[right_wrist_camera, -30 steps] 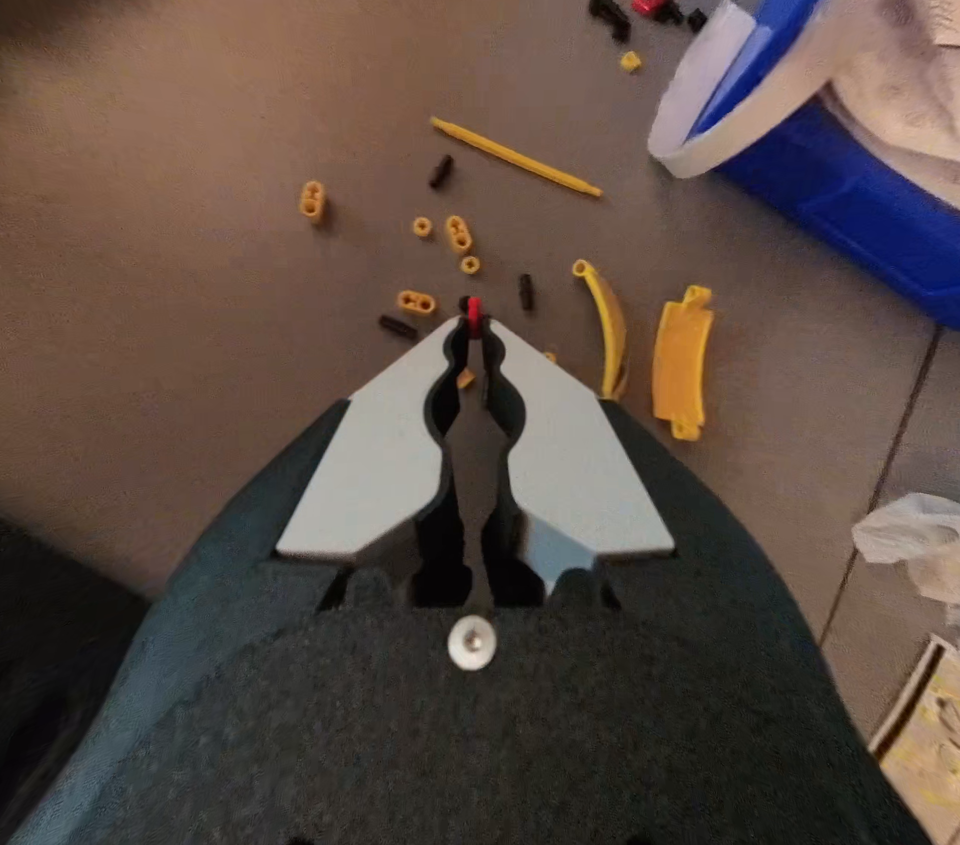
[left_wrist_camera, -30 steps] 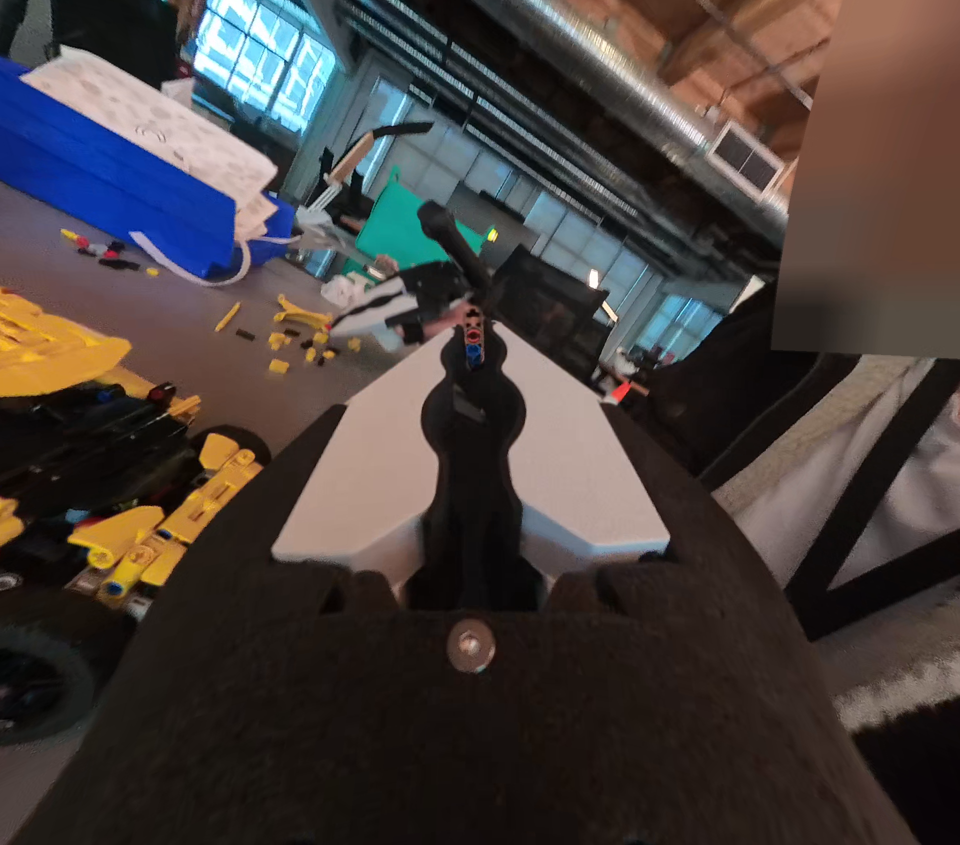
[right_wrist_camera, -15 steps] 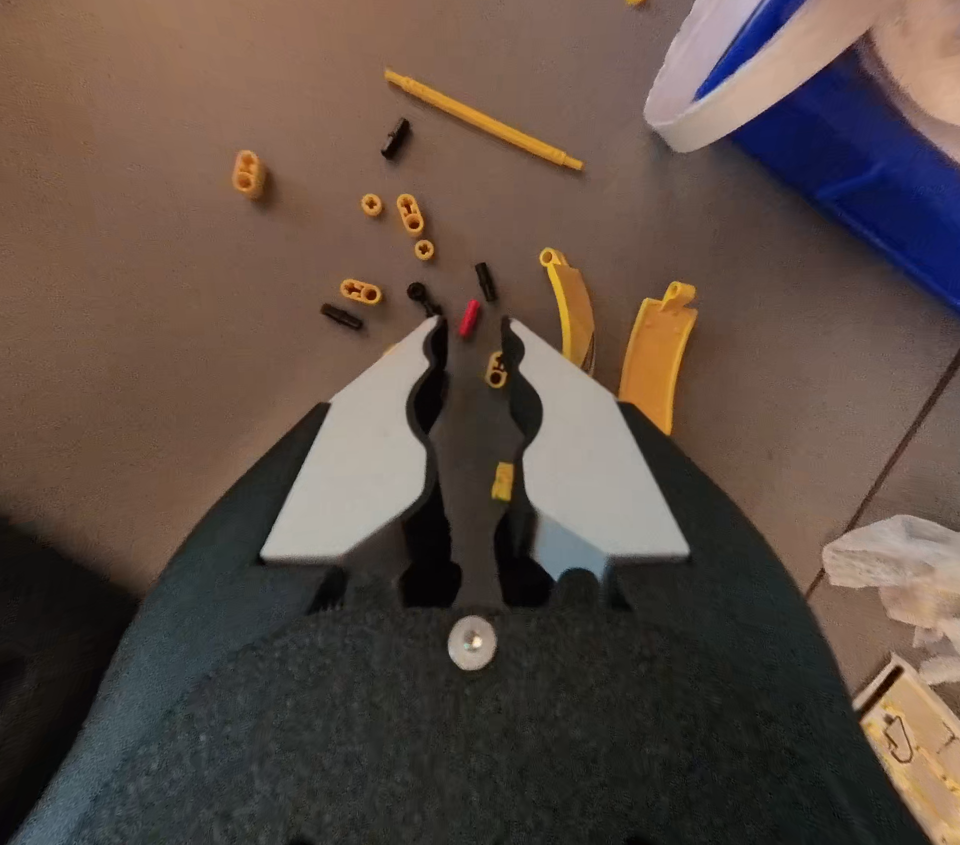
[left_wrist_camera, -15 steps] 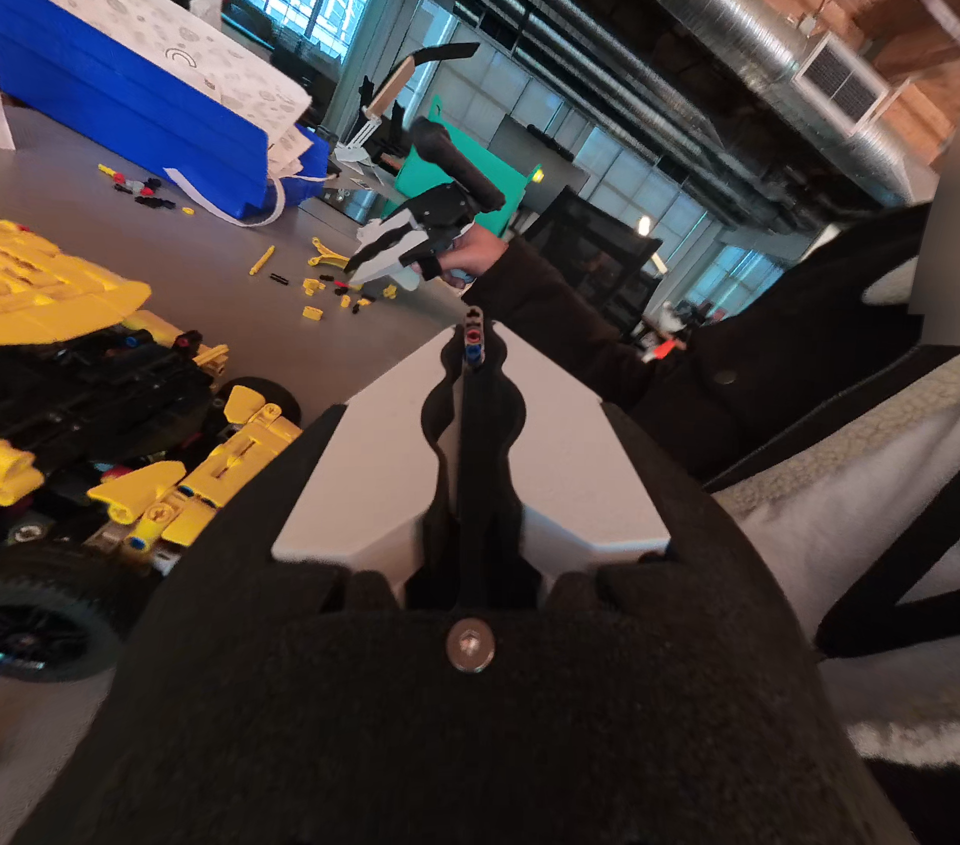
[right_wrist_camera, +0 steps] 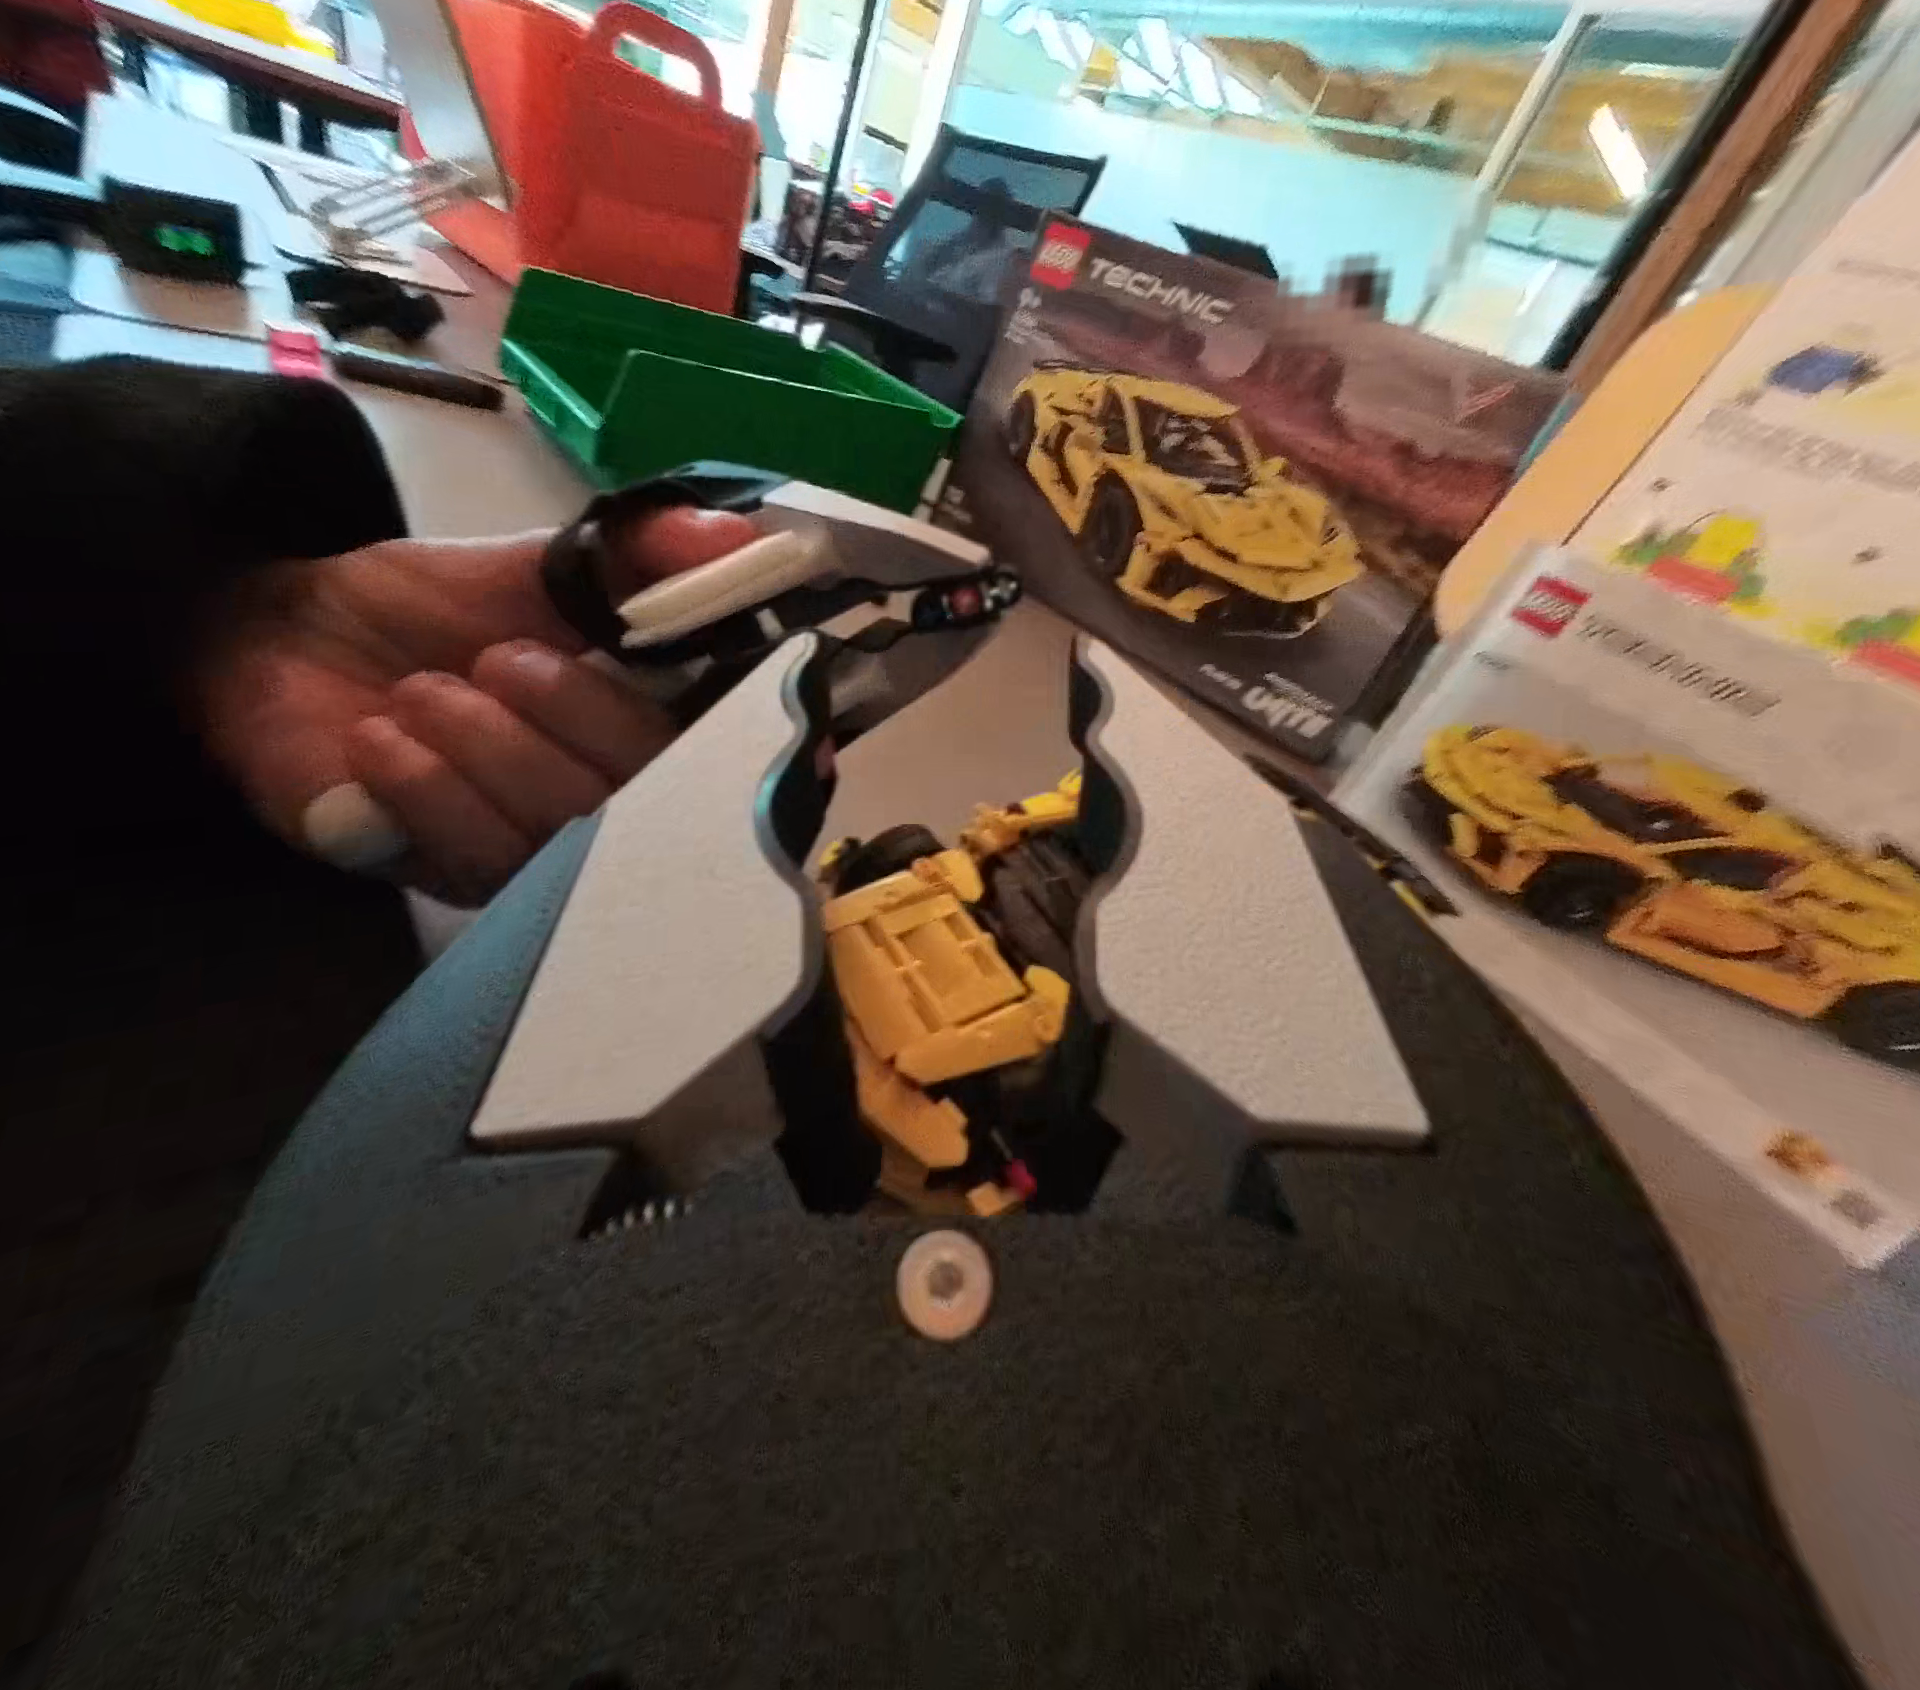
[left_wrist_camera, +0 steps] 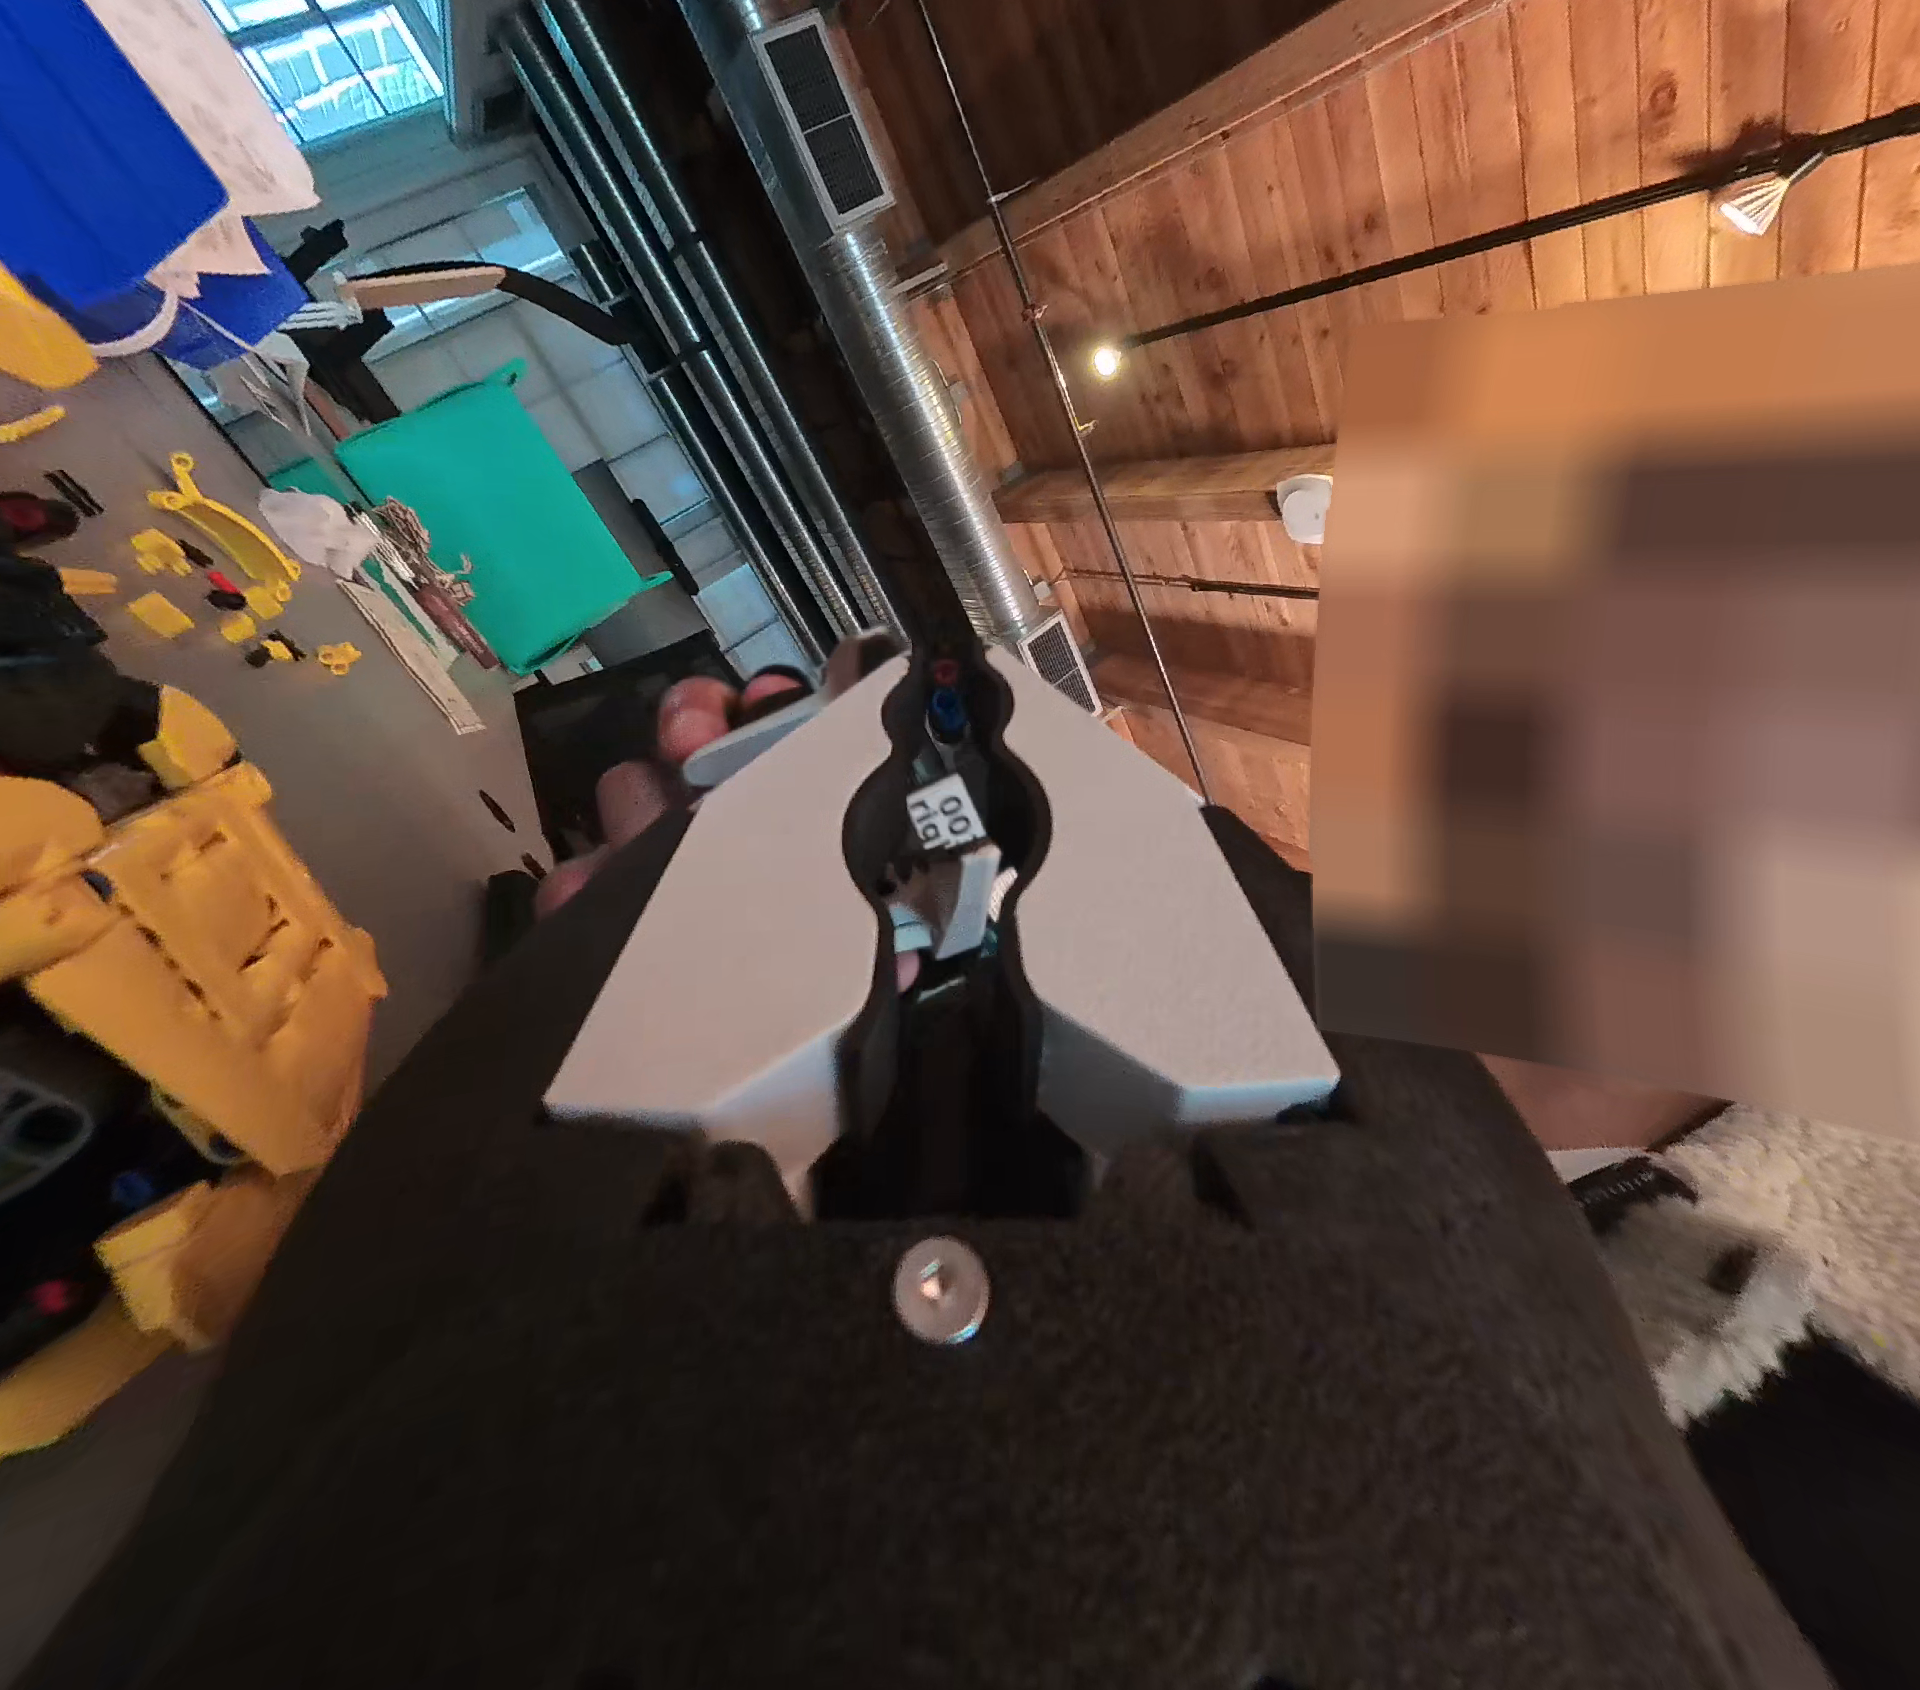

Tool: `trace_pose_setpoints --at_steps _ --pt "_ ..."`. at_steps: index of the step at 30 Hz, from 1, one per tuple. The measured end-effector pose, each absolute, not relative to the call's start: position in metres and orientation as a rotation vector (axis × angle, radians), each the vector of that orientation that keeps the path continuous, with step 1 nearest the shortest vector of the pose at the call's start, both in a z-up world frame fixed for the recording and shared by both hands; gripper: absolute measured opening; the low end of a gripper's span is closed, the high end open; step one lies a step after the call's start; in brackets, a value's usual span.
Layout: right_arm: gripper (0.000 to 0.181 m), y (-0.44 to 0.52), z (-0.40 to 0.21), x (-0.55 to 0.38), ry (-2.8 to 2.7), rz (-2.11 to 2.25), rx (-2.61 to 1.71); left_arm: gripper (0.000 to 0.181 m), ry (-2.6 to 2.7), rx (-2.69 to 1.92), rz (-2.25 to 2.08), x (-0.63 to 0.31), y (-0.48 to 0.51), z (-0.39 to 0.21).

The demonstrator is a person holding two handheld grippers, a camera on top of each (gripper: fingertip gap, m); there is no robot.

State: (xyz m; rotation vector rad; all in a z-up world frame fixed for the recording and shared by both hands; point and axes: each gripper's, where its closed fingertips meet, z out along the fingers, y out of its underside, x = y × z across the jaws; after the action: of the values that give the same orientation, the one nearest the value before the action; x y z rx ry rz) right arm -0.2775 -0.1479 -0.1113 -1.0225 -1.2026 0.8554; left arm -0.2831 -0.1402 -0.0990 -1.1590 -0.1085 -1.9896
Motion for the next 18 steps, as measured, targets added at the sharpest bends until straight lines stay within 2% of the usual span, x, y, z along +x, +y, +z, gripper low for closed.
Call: trace_pose_setpoints --at_steps 3,6,8,9,11,18 --pt "0.037 -0.146 -0.109 -0.277 -1.211 0.794 -1.002 0.006 -0.095 -1.174 -1.987 -0.280 -0.141 -0.100" --pt "0.019 -0.148 -0.111 -0.276 -1.213 0.838 -1.033 0.007 -0.087 -1.191 -1.976 -0.278 -0.141 -0.101" --pt "0.015 -0.148 -0.106 -0.274 -1.157 0.930 -1.076 0.007 -0.055 -1.220 -1.920 -0.275 -0.141 -0.102" --pt "0.018 -0.148 -0.105 -0.273 -1.133 1.002 -1.104 0.007 -0.031 -1.230 -1.889 -0.273 -0.142 -0.101" --pt "0.040 -0.141 -0.110 -0.273 -1.135 0.985 -1.143 0.006 0.015 -1.273 -1.849 -0.267 -0.144 -0.103" --pt "0.023 -0.146 -0.122 -0.273 -1.269 0.714 -0.972 0.007 0.046 -1.364 -1.893 -0.251 -0.145 -0.114"
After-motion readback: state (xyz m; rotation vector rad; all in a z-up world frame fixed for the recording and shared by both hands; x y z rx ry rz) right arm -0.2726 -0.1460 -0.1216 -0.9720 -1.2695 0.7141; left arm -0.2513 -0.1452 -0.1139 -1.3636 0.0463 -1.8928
